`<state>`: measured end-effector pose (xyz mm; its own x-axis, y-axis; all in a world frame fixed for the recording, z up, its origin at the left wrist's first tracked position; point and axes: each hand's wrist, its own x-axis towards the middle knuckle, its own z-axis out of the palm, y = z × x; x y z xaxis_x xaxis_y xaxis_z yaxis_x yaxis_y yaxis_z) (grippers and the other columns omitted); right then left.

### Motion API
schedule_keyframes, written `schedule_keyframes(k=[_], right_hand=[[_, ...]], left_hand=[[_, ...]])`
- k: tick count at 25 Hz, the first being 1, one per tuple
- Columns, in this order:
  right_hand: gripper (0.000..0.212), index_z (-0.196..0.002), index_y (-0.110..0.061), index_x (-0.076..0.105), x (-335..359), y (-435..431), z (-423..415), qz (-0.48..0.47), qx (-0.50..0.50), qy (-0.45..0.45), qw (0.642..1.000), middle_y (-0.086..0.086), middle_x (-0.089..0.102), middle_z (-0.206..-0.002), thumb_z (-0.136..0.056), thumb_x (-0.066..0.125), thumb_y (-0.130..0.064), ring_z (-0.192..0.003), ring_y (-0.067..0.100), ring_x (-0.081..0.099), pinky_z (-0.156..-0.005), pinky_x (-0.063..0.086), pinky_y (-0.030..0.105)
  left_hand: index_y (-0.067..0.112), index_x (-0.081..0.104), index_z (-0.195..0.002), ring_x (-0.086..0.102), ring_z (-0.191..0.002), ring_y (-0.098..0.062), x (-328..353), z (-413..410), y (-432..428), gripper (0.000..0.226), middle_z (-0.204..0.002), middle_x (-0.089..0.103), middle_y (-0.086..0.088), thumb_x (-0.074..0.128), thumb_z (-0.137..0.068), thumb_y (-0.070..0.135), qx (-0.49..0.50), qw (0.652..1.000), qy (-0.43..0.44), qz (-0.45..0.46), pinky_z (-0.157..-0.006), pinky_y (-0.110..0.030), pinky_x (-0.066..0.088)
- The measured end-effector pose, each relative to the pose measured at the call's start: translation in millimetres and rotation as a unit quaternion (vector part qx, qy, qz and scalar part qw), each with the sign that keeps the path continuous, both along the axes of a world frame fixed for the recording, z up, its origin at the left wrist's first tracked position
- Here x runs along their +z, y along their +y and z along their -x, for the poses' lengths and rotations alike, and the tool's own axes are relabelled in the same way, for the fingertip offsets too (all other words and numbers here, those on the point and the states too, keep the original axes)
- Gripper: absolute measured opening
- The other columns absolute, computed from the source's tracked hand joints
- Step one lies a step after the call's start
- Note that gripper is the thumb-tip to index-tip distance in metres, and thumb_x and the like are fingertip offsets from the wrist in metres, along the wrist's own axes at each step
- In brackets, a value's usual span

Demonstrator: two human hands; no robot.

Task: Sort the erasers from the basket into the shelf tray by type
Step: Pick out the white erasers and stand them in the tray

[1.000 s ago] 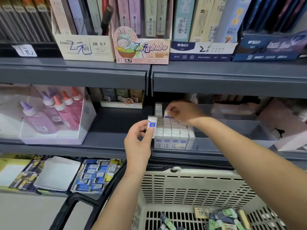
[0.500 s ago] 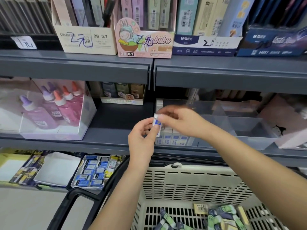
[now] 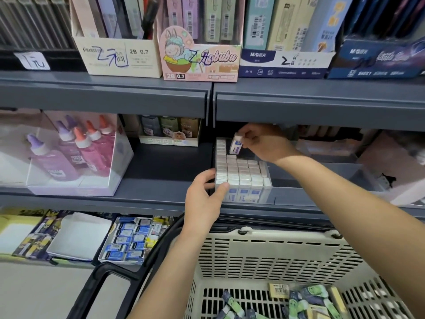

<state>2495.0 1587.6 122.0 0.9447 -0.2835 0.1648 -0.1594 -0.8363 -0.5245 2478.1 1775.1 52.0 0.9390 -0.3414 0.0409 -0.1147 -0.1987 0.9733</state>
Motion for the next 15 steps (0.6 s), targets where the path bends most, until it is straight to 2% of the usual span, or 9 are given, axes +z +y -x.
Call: schedule_keyframes(k=[2,4,7,10,13,15], right_hand=[[0.021,-0.108,-0.022,0.061,-10.1,1.8,-5.3,-0.004,0.010,0.037,0.999,-0.001,0.066,-0.106,-0.092,0.048,-0.023,-0.086,0.015,0.061,-0.075,0.047,0.024],[0.022,-0.106,-0.024,0.062,-21.9,3.9,-7.6,0.018,0.019,0.065,0.998,-0.005,0.065,-0.107,-0.093,0.044,-0.024,-0.083,0.010,0.056,-0.071,0.040,0.021],[0.026,-0.105,-0.020,0.064,-32.2,6.0,-11.4,0.053,0.042,0.079,0.995,-0.002,0.065,-0.113,-0.094,0.040,-0.021,-0.086,0.010,0.053,-0.073,0.036,0.022],[0.030,-0.115,-0.017,0.061,-30.1,5.4,-10.3,0.068,0.066,0.099,0.991,0.002,0.063,-0.119,-0.097,0.038,-0.023,-0.096,0.015,0.056,-0.078,0.038,0.023],[0.032,-0.126,-0.021,0.053,-23.0,9.6,2.3,0.009,0.062,0.097,0.993,0.001,0.060,-0.125,-0.096,0.044,-0.027,-0.104,0.013,0.057,-0.084,0.041,0.023],[0.034,-0.128,-0.024,0.051,-15.2,14.1,21.9,-0.048,0.034,0.071,0.996,-0.001,0.057,-0.128,-0.094,0.049,-0.026,-0.113,0.013,0.055,-0.094,0.041,0.023]], left_hand=[[0.024,0.053,-0.123,0.055,-0.093,0.009,-0.3,-1.0,0.9,0.039,-0.101,0.055,0.028,0.064,-0.087,0.024,-0.003,1.000,0.003,0.007,-0.075,-0.011,0.043],[0.024,0.053,-0.124,0.055,-0.095,0.008,-0.8,-1.0,0.3,0.039,-0.098,0.053,0.030,0.065,-0.087,0.025,-0.001,1.000,0.003,0.006,-0.075,-0.010,0.042],[0.024,0.052,-0.125,0.054,-0.096,0.008,-2.5,-1.1,-0.8,0.040,-0.097,0.051,0.031,0.064,-0.087,0.026,0.001,1.000,-0.006,0.001,-0.074,-0.010,0.042],[0.024,0.050,-0.126,0.054,-0.097,0.007,-4.1,-0.4,-0.8,0.040,-0.099,0.052,0.030,0.063,-0.087,0.028,-0.002,1.000,-0.011,-0.005,-0.074,-0.009,0.041],[0.024,0.049,-0.126,0.055,-0.100,0.001,-3.9,4.1,-0.9,0.041,-0.112,0.055,0.019,0.061,-0.088,0.029,0.008,1.000,-0.026,-0.012,-0.076,-0.009,0.040],[0.028,0.048,-0.123,0.057,-0.095,-0.005,-2.8,10.1,0.8,0.037,-0.117,0.055,0.011,0.060,-0.088,0.029,0.026,0.999,-0.041,-0.007,-0.076,-0.013,0.044]])
